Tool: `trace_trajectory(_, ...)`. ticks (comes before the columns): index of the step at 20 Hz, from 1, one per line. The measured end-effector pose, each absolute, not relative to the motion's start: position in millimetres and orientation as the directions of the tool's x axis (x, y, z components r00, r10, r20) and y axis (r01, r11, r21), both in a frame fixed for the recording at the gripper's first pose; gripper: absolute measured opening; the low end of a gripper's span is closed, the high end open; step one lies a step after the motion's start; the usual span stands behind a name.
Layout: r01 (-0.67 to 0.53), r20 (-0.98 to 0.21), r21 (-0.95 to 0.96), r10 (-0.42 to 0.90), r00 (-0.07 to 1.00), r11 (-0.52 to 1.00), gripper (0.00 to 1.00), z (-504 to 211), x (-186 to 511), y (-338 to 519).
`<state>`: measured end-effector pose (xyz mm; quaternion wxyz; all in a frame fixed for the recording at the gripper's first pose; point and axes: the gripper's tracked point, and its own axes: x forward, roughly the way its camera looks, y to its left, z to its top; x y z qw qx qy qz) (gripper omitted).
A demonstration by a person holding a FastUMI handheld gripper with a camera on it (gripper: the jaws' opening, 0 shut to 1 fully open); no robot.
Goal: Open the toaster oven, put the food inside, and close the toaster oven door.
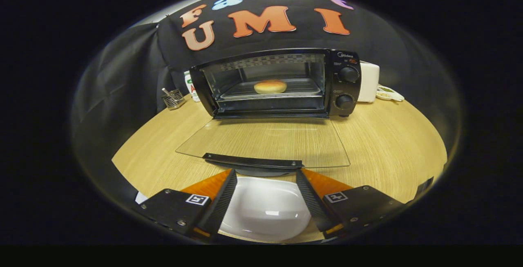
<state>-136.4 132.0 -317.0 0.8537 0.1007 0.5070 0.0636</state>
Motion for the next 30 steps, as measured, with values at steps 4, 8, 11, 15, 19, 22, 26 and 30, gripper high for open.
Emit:
trace_trajectory(4, -0.012, -0.831, 0.233, 0.205, 0.517, 0.972, 0.87, -302, -126, 132)
trace_trajectory(8, -0.025, -0.814, 0.212, 0.191, 0.549, 0.977, 0.87, -290, -115, 130)
trace_trajectory(11, -0.03, -0.782, 0.197, 0.175, 0.599, 0.98, 0.87, -277, -100, 128)
trace_trajectory(15, -0.048, -0.739, 0.136, 0.134, 0.66, 0.989, 0.84, -262, -76, 122)
trace_trajectory(19, -0.03, -0.728, 0.153, 0.133, 0.673, 0.988, 0.83, -265, -62, 124)
trace_trajectory(22, -0.014, -0.734, 0.172, 0.138, 0.664, 0.985, 0.83, -274, -51, 125)
trace_trajectory(26, -0.009, -0.71, 0.215, 0.163, 0.686, 0.976, 0.83, -272, -33, 132)
trace_trajectory(30, -0.036, -0.666, 0.188, 0.155, 0.73, 0.981, 0.84, -263, -13, 136)
